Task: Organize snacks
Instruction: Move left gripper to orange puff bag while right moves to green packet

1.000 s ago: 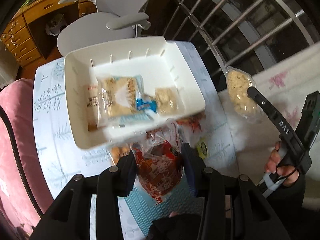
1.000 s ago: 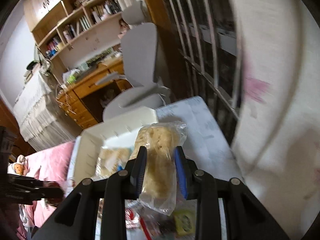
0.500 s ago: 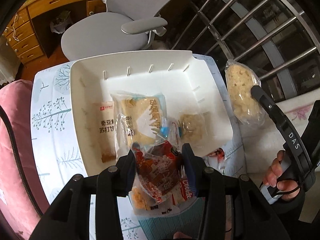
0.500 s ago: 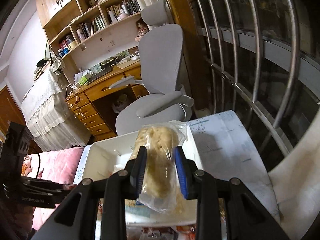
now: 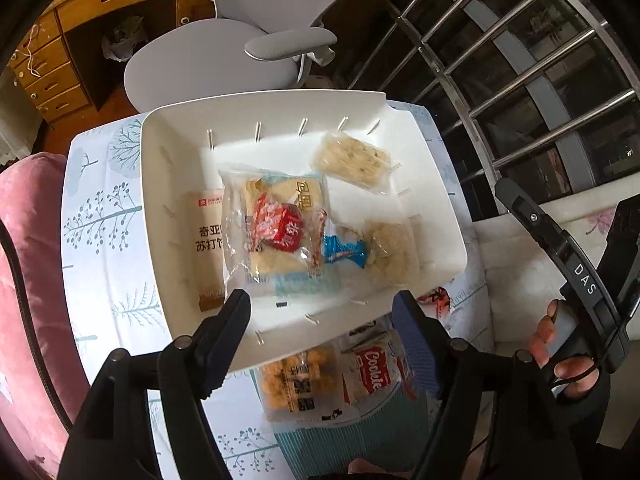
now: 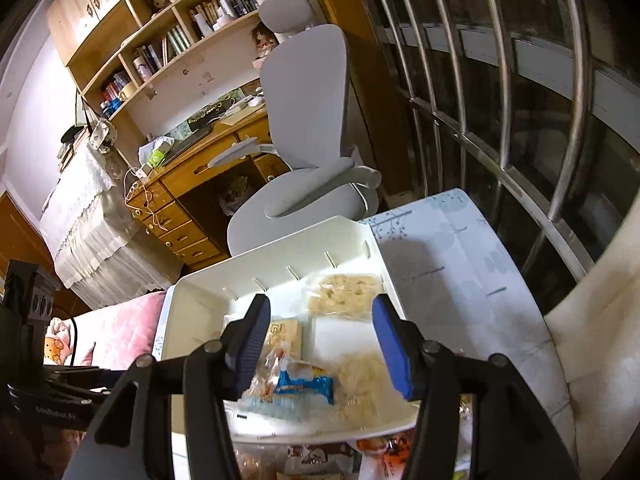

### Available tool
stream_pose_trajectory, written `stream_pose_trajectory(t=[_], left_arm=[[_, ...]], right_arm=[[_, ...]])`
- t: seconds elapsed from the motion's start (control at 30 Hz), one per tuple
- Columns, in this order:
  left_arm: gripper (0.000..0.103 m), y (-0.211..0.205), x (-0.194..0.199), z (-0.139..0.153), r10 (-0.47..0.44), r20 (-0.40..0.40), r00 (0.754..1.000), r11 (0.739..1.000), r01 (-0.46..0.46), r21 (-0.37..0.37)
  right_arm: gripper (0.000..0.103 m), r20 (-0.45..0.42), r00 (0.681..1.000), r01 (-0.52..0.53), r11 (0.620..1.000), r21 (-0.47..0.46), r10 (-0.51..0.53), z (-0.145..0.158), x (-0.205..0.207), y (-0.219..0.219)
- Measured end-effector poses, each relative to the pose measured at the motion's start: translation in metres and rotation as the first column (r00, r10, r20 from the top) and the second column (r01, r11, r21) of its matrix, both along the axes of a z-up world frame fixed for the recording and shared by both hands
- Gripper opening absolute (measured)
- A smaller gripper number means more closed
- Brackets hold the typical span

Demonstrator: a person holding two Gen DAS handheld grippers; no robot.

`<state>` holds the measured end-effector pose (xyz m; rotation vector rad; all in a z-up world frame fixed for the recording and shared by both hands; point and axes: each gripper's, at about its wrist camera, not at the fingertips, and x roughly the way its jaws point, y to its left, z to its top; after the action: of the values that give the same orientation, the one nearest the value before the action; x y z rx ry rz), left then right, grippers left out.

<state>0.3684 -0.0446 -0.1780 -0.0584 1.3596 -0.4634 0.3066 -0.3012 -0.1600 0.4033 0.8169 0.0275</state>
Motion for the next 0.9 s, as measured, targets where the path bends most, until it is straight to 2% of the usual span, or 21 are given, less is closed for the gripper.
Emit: stream_pose_trajectory(t=[0.23, 0.4, 0.5, 0.7, 0.9], left_arm=[[0.073, 0.002, -0.028, 0.017, -0.008, 0.016, 1.000, 1.000, 0.008, 0.002], [0.079, 0.010, -0.052, 0.026, -0.001, 0.024, 1.000, 1.000, 0.002, -0.009], [0.085, 0.018, -0.067, 0.027, 0.008, 0.016, 1.000, 0.999, -0.008, -0.037], [0.086, 0.030, -0.092, 0.017, 0.016, -0.006, 1.000, 0.999, -0.016, -0.044], [0.087, 0.034, -0.115, 0.001, 0.000, -0.016, 1.000, 0.999, 0.000, -0.038]], right_arm=[[0.055, 0.007, 1.000, 0.017, 1.000, -0.005, -0.017, 0.020, -0.032, -0.006], [0.065, 0.009, 0.999, 0.036, 0.999, -0.016, -0.035, 0.034, -0.060, -0.007], [0.068, -0.006, 0.999, 0.045, 0.999, -0.020, -0.045, 0.036, -0.076, -0.007], [0.073, -0.092, 0.993, 0.079, 0.997, -0.012, -0.079, 0.028, -0.111, -0.002], [0.074, -0.237, 0.965, 0.136, 0.986, 0.094, -0.110, -0.002, -0.142, -0.003]])
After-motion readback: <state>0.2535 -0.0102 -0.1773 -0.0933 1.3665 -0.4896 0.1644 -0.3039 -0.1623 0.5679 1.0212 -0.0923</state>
